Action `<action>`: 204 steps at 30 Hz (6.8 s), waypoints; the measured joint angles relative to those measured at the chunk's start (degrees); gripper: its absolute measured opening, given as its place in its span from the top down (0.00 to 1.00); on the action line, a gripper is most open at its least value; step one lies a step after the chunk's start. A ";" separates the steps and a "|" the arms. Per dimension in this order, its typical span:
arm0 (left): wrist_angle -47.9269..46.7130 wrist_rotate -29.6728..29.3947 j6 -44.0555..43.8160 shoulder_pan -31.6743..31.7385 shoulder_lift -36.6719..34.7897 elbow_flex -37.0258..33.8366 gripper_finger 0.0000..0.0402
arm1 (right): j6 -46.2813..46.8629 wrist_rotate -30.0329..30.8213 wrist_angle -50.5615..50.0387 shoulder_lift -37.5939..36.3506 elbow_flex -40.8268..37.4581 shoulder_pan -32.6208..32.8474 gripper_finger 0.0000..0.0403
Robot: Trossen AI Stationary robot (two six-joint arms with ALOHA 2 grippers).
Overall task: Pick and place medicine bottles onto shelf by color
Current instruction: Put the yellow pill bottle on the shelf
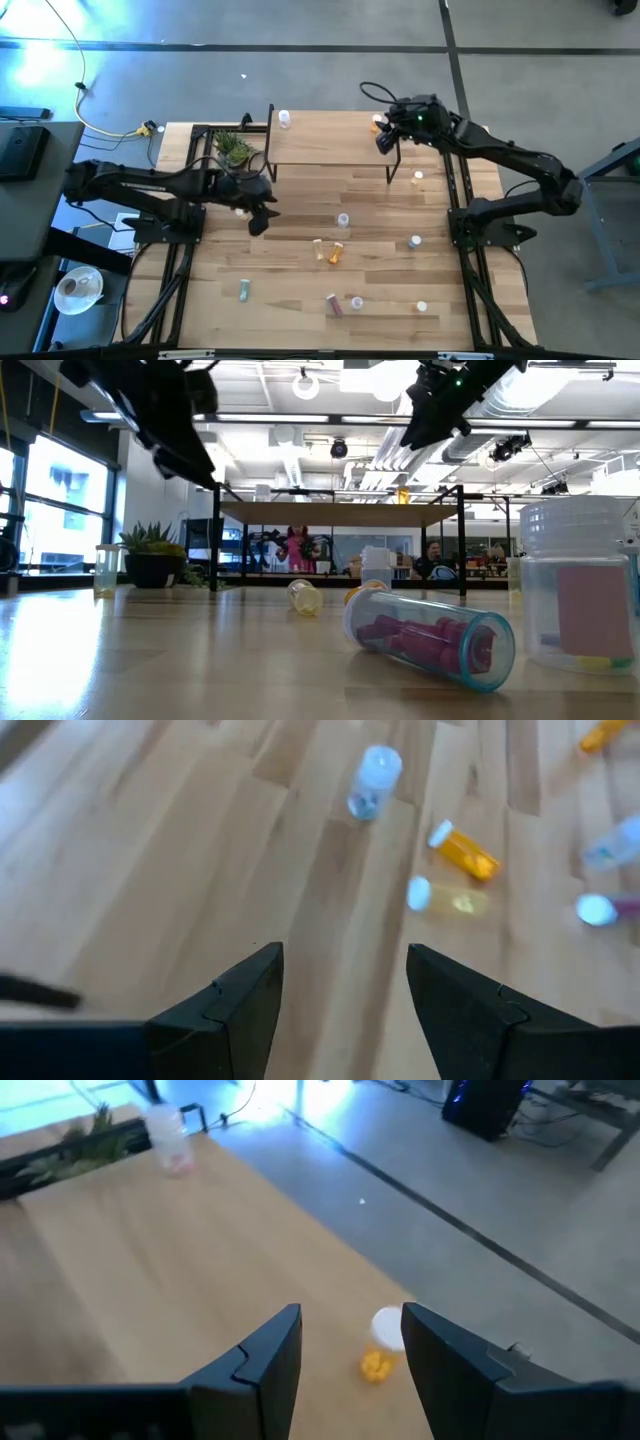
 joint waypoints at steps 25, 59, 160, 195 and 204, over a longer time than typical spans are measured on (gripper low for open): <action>-31.93 -13.15 -31.95 -7.48 -3.16 0.00 0.49 | 0.46 0.03 -1.90 -0.15 0.00 2.48 0.59; -31.23 -15.02 -38.88 -7.28 11.72 0.00 0.49 | 0.48 0.02 -1.89 -0.15 0.00 2.48 0.59; -46.95 -9.01 18.20 28.87 58.89 84.98 0.72 | 0.48 0.94 -2.94 -0.12 -0.01 2.46 0.59; -46.39 -9.05 18.20 28.76 59.00 84.98 0.64 | 0.48 0.94 -2.96 -0.12 -0.02 2.48 0.59; -46.37 -9.18 18.21 28.76 59.00 84.98 0.63 | 0.49 0.94 -3.20 -0.12 -0.02 2.46 0.59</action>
